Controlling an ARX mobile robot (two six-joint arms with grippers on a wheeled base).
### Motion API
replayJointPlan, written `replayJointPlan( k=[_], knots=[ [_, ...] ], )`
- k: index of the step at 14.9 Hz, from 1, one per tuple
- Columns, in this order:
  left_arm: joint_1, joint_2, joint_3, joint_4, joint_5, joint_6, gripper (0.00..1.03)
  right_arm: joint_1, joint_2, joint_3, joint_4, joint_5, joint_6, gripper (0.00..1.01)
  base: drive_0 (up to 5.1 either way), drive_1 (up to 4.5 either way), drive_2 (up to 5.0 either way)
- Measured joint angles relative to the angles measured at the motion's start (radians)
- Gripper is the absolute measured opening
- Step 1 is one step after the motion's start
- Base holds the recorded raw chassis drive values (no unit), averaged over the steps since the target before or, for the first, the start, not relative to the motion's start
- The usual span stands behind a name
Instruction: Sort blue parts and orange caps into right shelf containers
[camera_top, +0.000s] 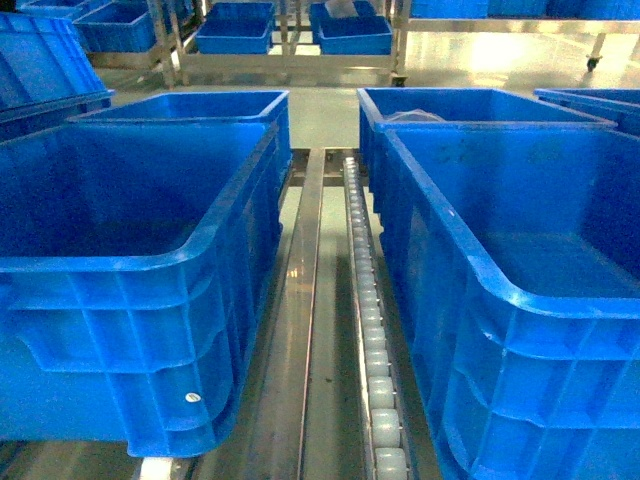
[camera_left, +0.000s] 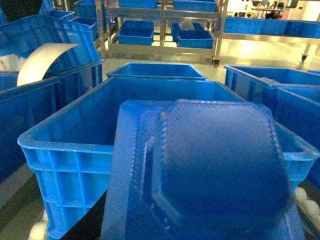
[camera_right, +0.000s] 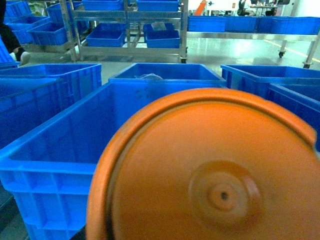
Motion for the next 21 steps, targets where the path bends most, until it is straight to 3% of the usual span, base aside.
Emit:
replayJointPlan(
  k=[8,9,10,11,12,14,16,18,20,21],
  knots=[
    [0.000,0.000,0.000,0.001,-0.001,0.000,0.42,0.000,0.000,0.000,0.000,0.000,0.000,0.45,0.0,0.00,0.0],
    [-0.059,0.002,-0.002,0.127,-0.137,0.013,0.42,0.008,-0.008,-0.004,0.098,0.016,0.000,0.45,0.0,0.00,0.0],
    [-0.118,0.009,-0.002,0.232,-0.233,0.019,0.42,0.015,-0.007,-0.004,0.206,0.021,0.000,0.45,0.0,0.00,0.0],
    [-0.124,0.057,-0.002,0.282,-0.277,0.022,0.42,0.028,0.001,-0.002,0.198,0.023,0.001,0.45,0.0,0.00,0.0],
    [-0.095,0.161,0.000,0.385,-0.259,0.023,0.42,0.060,0.028,0.000,0.242,0.035,-0.001,0.45,0.0,0.00,0.0],
    [-0.019,0.461,0.042,0.650,-0.161,0.018,0.42,0.114,0.273,0.018,0.489,0.044,-0.031,0.45,0.0,0.00,0.0],
    [0.010,0.880,0.260,0.868,-0.072,0.003,0.42,0.145,0.678,0.143,0.793,0.037,-0.053,0.45,0.0,0.00,0.0],
    [-0.012,1.234,0.505,0.823,-0.040,-0.040,0.42,0.141,1.056,0.347,0.976,0.058,-0.055,0.45,0.0,0.00,0.0],
    [-0.036,1.487,0.682,0.754,-0.042,-0.077,0.42,0.108,1.383,0.525,0.945,0.100,-0.008,0.45,0.0,0.00,0.0],
    [-0.047,1.519,0.713,0.797,-0.045,-0.090,0.50,0.099,1.480,0.562,0.911,0.106,0.028,0.52,0.0,0.00,0.0]
  ],
)
